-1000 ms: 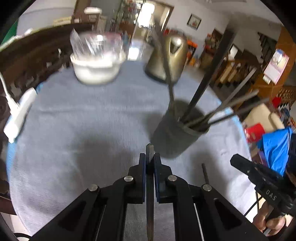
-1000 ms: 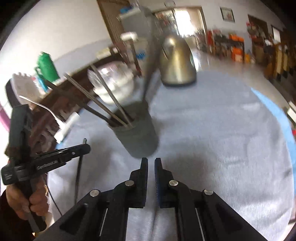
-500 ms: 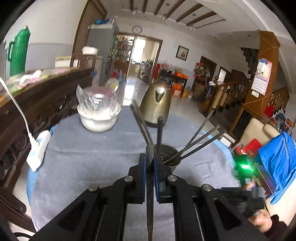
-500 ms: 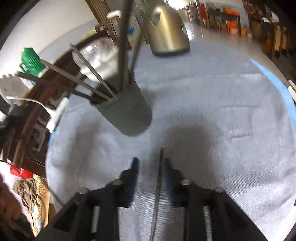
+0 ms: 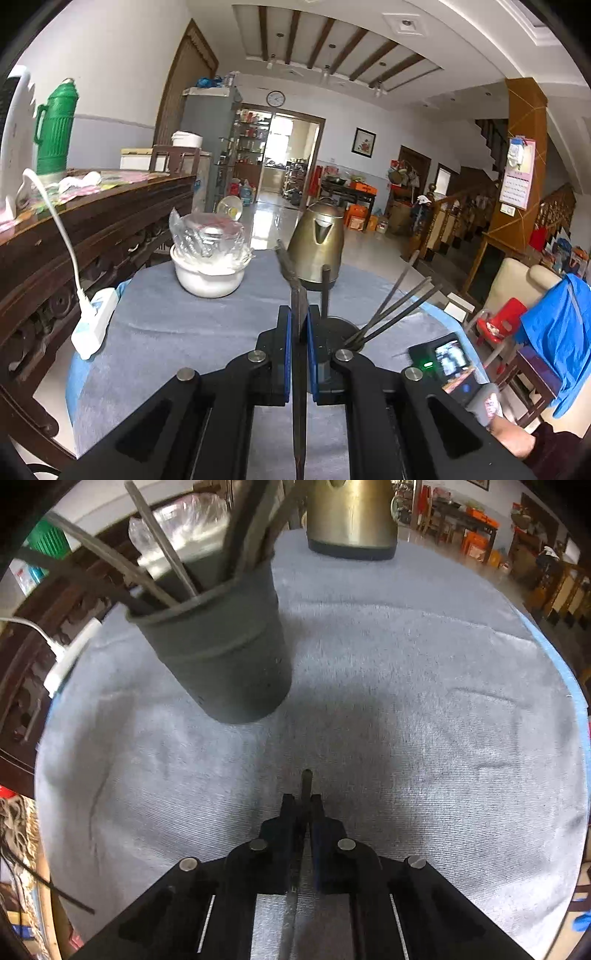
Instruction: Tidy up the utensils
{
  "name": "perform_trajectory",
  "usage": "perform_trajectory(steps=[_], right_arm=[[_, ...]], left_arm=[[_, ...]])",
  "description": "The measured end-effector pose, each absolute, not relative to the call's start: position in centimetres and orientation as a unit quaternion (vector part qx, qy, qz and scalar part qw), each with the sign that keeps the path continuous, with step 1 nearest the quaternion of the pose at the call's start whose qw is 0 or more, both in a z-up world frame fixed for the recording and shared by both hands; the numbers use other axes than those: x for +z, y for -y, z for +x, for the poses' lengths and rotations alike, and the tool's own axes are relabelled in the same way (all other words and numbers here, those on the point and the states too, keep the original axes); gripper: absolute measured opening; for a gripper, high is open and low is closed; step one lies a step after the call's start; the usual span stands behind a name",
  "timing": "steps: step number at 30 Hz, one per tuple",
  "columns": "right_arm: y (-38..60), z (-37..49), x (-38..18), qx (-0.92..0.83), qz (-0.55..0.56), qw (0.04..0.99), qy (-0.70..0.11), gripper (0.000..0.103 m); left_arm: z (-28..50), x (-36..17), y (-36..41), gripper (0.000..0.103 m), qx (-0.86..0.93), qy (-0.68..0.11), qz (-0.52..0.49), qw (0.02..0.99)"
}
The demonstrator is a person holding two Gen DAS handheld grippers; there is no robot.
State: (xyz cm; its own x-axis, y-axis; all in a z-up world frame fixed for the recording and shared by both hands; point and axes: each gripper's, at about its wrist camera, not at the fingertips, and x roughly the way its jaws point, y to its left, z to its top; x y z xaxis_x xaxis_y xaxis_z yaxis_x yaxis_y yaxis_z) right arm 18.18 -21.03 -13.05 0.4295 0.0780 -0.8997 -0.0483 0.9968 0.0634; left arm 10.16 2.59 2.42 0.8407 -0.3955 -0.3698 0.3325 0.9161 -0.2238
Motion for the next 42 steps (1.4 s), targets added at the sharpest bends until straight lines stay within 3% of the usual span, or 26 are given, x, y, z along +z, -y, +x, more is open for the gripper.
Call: perform_trajectory(steps=[12, 16, 21, 27, 30, 35, 37, 38, 39, 42], right_arm=[[19.7, 12.6, -2.1, 0.116, 0.023, 0.935, -0.336, 0.007], [19.0, 13.2, -3.0, 0.099, 0.001, 0.921, -0.377, 0.009], [21.4, 15.3, -8.3, 0.084, 0.034, 0.868, -0.488, 0.01], [22.4, 17.2, -13.0, 0.059, 0.048, 0.827, -0.556, 0.012], [22.0, 18.1, -13.5, 0.05, 0.034, 0.825, -0.562, 0.026], [20.4, 18.8, -14.4, 0.055, -0.015, 0.818, -0.572, 0.03], [19.9, 18.7, -14.7, 0.056, -0.035, 0.821, -0.567, 0.028], [19.9, 18.7, -14.8, 0.056, -0.036, 0.823, -0.564, 0.014], [19.7, 18.8, -14.9, 0.056, -0.038, 0.825, -0.561, 0.006], [20.1, 18.3, -14.6, 0.059, -0.025, 0.835, -0.546, 0.006]], left_arm=[[10.5, 2.8, -4.5, 0.008, -0.155, -0.189, -0.144, 0.959], [10.4, 2.8, -4.2, 0.008, -0.152, -0.188, -0.135, 0.961], [10.0, 2.3, -4.0, 0.008, -0.15, -0.191, -0.131, 0.961], [10.2, 1.7, -3.5, 0.008, -0.148, -0.193, -0.119, 0.963], [10.3, 1.4, -3.1, 0.008, -0.147, -0.198, -0.11, 0.963], [10.5, 0.9, -3.0, 0.008, -0.149, -0.205, -0.109, 0.961], [10.7, 0.7, -3.0, 0.008, -0.151, -0.208, -0.112, 0.96], [10.7, 0.6, -3.0, 0.008, -0.152, -0.209, -0.112, 0.96], [10.8, 0.6, -3.0, 0.008, -0.152, -0.211, -0.112, 0.959], [10.7, 0.8, -3.0, 0.008, -0.153, -0.209, -0.111, 0.959]])
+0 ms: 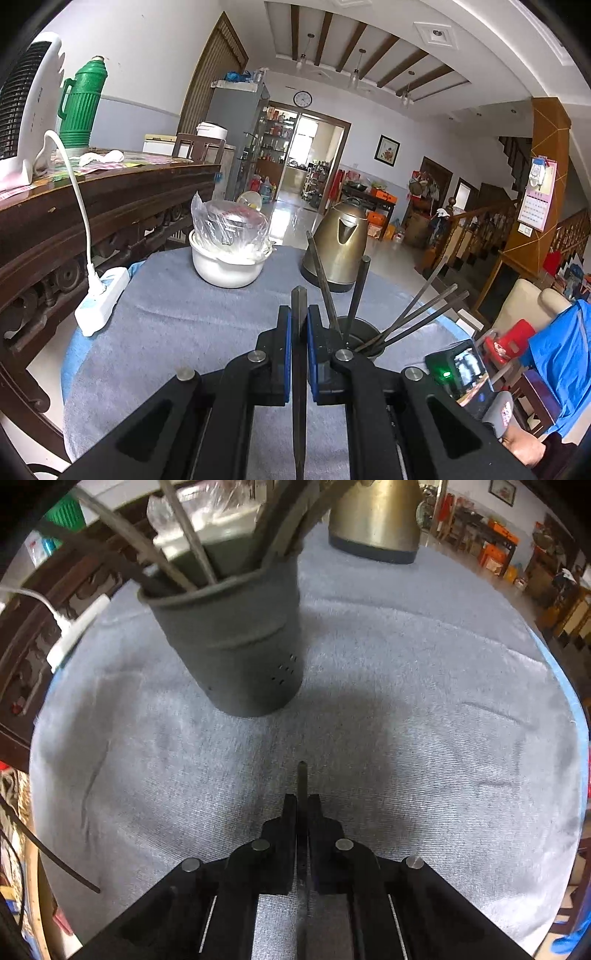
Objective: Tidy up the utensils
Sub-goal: 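Carry the right gripper's chopstick up over the holder cup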
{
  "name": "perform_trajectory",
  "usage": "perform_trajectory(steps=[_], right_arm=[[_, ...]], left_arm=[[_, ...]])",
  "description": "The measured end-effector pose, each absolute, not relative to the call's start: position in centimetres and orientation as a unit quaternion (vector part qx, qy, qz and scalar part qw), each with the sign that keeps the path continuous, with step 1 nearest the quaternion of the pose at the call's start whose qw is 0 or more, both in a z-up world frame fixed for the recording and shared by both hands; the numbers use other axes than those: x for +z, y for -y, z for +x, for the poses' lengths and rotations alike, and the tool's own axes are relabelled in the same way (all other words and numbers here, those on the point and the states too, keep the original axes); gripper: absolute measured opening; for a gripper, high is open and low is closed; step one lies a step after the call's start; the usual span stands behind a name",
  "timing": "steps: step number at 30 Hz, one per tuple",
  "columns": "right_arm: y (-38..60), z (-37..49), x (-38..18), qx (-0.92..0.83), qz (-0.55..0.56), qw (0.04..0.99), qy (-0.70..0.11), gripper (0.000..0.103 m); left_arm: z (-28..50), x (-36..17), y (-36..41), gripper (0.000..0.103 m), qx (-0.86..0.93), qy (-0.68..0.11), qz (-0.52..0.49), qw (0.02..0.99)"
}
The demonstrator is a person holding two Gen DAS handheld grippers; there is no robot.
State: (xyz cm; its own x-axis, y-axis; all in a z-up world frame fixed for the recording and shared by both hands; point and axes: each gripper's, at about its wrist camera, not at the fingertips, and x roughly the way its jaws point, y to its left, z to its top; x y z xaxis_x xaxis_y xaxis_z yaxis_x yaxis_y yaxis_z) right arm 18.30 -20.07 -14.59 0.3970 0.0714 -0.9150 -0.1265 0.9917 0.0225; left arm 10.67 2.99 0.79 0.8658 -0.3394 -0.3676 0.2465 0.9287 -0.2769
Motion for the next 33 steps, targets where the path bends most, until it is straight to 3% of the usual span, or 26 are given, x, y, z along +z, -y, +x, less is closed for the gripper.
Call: perform_trajectory(steps=[8, 21, 33], right_arm=[[19.9, 14.8, -7.0, 0.114, -0.011, 0.898, -0.424, 0.006], [20.1, 11.3, 5.0, 0.139, 0.051, 0.973, -0.175, 0.006], [19.5, 12.9, 11.4, 0.104, 0.063, 0.99, -0.075, 0.006]], left_arm=[[10.4, 2.2, -2.9, 0.008, -0.151, -0.195, -0.114, 0.962], [11.1, 9.5, -1.1, 0.008, -0.165, -0.111, -0.103, 0.975], [15.6, 14.1, 2.9, 0.008, -0.159, -0.047, -0.107, 0.98]])
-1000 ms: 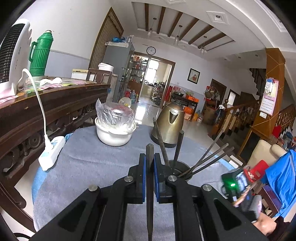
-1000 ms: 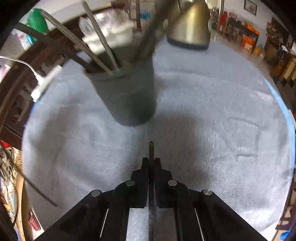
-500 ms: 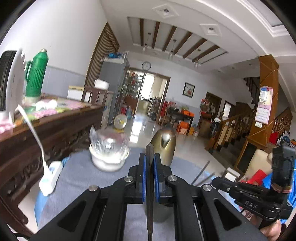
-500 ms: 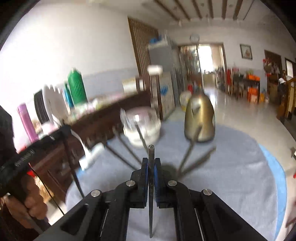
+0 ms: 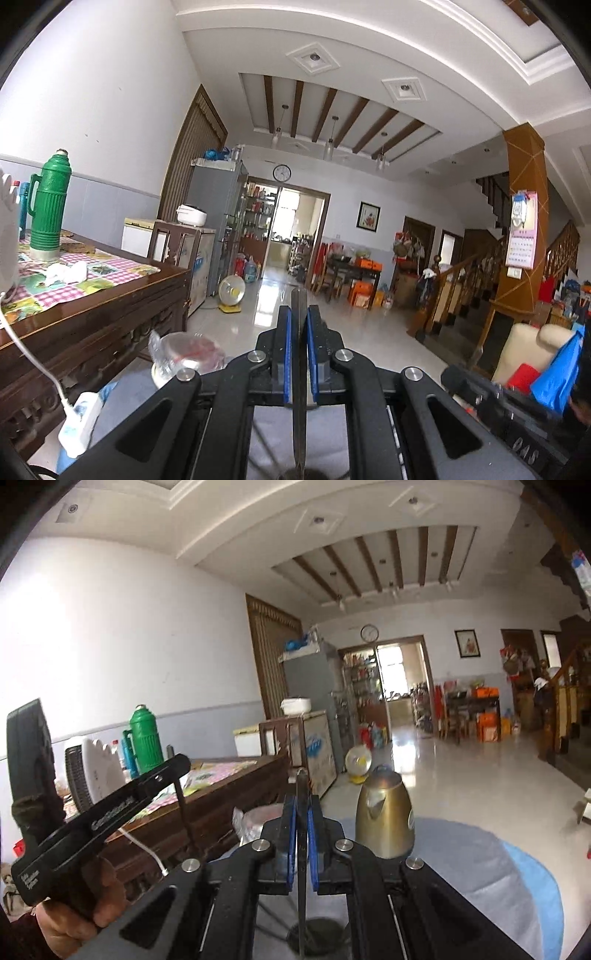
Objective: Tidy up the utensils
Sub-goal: 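Carry the right gripper's chopstick up over the holder cup, then lower the right gripper's chopstick into the holder cup and open it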
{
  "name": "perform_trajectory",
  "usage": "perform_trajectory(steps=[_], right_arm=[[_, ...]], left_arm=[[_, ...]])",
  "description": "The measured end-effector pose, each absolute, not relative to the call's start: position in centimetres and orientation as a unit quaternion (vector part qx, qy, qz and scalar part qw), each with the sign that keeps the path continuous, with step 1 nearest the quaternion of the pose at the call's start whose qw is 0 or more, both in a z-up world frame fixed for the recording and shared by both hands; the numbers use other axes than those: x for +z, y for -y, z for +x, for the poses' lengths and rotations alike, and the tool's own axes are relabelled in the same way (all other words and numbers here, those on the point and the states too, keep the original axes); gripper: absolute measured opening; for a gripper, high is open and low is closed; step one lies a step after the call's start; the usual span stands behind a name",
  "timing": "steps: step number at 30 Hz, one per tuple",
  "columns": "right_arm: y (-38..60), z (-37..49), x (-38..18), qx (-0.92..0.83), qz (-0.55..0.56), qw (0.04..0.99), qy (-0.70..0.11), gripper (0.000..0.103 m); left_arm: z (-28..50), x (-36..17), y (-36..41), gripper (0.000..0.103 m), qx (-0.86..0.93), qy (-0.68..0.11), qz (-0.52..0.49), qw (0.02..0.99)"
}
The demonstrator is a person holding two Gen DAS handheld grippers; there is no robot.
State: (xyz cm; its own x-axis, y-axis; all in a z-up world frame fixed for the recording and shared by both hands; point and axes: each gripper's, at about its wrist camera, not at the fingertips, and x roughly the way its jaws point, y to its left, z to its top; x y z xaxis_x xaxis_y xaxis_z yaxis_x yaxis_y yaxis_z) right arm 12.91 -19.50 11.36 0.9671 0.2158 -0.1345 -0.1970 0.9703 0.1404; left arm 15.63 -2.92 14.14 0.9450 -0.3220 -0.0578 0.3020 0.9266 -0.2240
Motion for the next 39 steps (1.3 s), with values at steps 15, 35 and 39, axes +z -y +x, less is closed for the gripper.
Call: perform_trajectory(steps=[15, 35, 39], right_arm=[[21.2, 16.8, 7.3, 0.082, 0.093, 0.986, -0.107, 0.006], [22.1, 16.9, 4.1, 0.088, 0.108, 0.974, -0.179, 0.007], [22.1, 16.9, 3.4, 0.094, 0.122, 0.966, -0.207, 0.008]], left_arm=[[21.1, 9.5, 6.0, 0.008, -0.126, -0.057, -0.117, 0.983], [20.2, 7.3, 8.5, 0.015, -0.134, -0.097, -0.038, 0.985], [17.9, 8.0, 7.5, 0.058, -0.132, -0.091, -0.017, 0.987]])
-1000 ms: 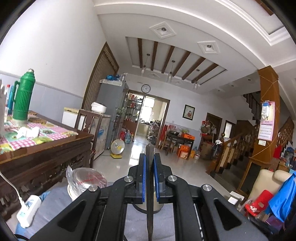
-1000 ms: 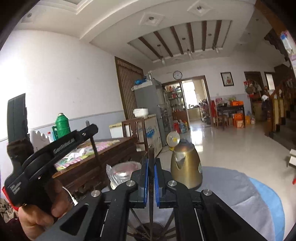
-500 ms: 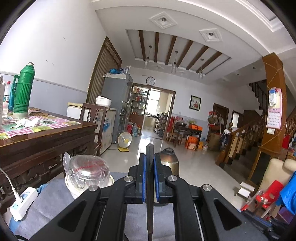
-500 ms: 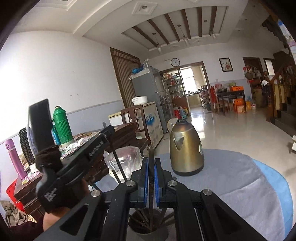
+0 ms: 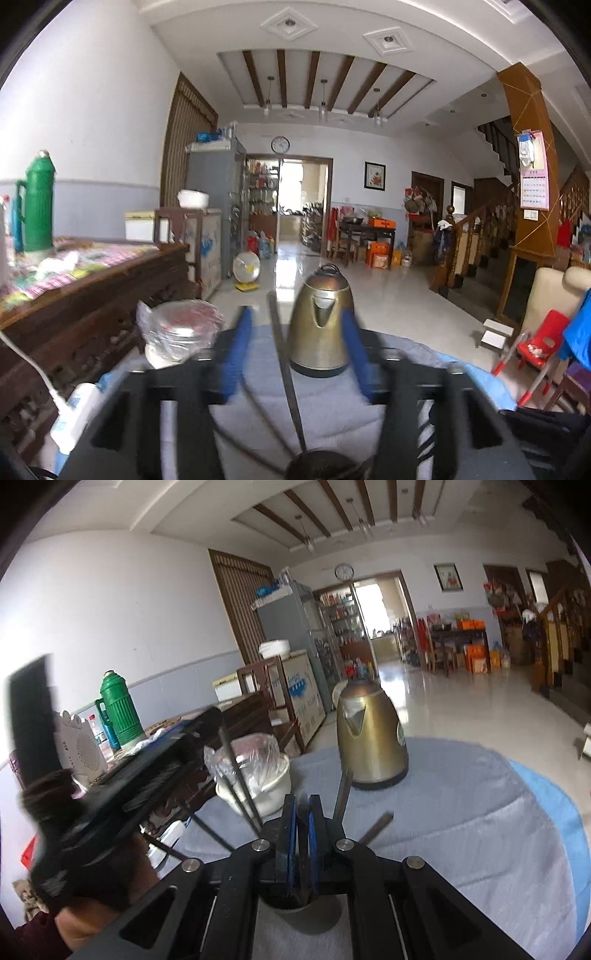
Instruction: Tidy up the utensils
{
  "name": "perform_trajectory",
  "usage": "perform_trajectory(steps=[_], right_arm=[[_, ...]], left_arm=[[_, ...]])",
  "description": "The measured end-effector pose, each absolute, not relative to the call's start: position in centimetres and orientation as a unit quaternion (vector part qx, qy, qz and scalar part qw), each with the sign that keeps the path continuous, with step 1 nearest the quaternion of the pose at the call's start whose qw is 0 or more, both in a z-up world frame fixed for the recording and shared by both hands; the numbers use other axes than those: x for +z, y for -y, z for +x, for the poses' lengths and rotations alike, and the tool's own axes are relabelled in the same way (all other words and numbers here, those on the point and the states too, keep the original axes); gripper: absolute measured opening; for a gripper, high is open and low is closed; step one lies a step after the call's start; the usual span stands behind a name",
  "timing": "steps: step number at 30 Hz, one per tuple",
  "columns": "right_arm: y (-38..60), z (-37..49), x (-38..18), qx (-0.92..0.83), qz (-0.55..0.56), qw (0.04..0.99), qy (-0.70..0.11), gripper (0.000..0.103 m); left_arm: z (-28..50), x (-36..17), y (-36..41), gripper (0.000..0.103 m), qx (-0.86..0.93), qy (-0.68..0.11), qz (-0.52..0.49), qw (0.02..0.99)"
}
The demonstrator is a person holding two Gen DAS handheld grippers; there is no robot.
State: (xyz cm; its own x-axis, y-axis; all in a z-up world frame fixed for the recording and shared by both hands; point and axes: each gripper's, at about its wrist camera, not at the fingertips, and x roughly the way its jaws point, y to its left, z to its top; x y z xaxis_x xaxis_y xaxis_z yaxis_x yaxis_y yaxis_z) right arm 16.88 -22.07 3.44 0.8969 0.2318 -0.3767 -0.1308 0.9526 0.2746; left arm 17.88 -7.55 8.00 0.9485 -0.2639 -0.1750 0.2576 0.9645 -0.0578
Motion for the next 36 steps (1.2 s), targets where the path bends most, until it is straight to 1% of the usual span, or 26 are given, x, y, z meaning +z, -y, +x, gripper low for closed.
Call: perform_trajectory(steps=[1, 2, 3, 4, 7, 8, 9, 10, 11, 12, 13, 14, 19, 22, 27, 30, 32, 36], right_arm=[[22.2, 16.8, 3.3, 0.095, 0.126, 0.964, -0.212, 0.008], [22.2, 16.5, 3.3, 0.093, 0.128, 0.964, -0.213, 0.008], [22.3, 16.3, 3.3, 0.092, 0.129, 0.964, -0.215, 0.008], [22.4, 16.1, 3.4, 0.093, 0.132, 0.963, -0.217, 0.009], [23.0, 15.1, 3.7, 0.092, 0.146, 0.961, -0.218, 0.016], [23.1, 14.8, 3.7, 0.09, 0.15, 0.961, -0.215, 0.02], [23.3, 14.3, 3.8, 0.089, 0.154, 0.961, -0.212, 0.025], [23.5, 13.8, 3.9, 0.088, 0.158, 0.961, -0.209, 0.029], [23.6, 13.2, 4.0, 0.087, 0.161, 0.961, -0.206, 0.037], [23.7, 12.5, 4.1, 0.083, 0.165, 0.962, -0.201, 0.052], [23.8, 12.0, 4.1, 0.082, 0.167, 0.963, -0.197, 0.06], [23.9, 11.2, 4.2, 0.079, 0.17, 0.964, -0.188, 0.065], [24.1, 8.6, 4.4, 0.065, 0.176, 0.966, -0.176, 0.065], [24.2, 7.3, 4.0, 0.065, 0.171, 0.967, -0.177, 0.065], [24.1, 5.7, 1.7, 0.079, 0.162, 0.961, -0.209, 0.065], [24.6, 5.1, -0.6, 0.091, 0.166, 0.952, -0.241, 0.065], [25.1, 4.8, -2.0, 0.088, 0.166, 0.948, -0.257, 0.065], [26.9, 4.9, -4.9, 0.093, 0.193, 0.934, -0.287, 0.065]], left_arm=[[16.8, 8.3, 7.0, 0.059, -0.13, -0.082, -0.01, 0.988], [16.1, 8.5, 6.6, 0.063, -0.131, -0.079, -0.004, 0.988], [15.0, 8.9, 5.9, 0.07, -0.13, -0.081, 0.005, 0.988], [14.2, 9.2, 5.2, 0.073, -0.125, -0.083, 0.011, 0.989], [12.2, 9.4, 3.0, 0.083, -0.114, -0.096, 0.018, 0.989], [11.8, 9.2, 2.4, 0.088, -0.109, -0.11, 0.021, 0.988], [11.4, 8.9, 1.7, 0.09, -0.105, -0.126, 0.022, 0.986], [11.0, 8.5, 1.0, 0.09, -0.103, -0.143, 0.021, 0.984], [10.8, 8.1, 0.4, 0.091, -0.102, -0.16, 0.017, 0.982], [10.6, 7.6, -0.1, 0.093, -0.099, -0.18, 0.011, 0.979], [10.4, 7.0, -0.5, 0.093, -0.094, -0.202, 0.004, 0.975], [10.2, 6.3, -1.0, 0.093, -0.092, -0.219, -0.004, 0.971], [8.4, 3.5, -2.4, 0.093, -0.086, -0.264, -0.027, 0.96], [7.9, 2.8, -2.5, 0.093, -0.093, -0.277, -0.029, 0.956], [8.7, 1.9, -4.2, 0.093, -0.102, -0.296, -0.053, 0.948], [11.6, 2.4, -6.7, 0.093, -0.101, -0.3, -0.085, 0.945], [13.9, 2.5, -8.1, 0.093, -0.084, -0.302, -0.086, 0.946], [20.2, 2.3, -10.6, 0.093, -0.079, -0.319, -0.109, 0.938]])
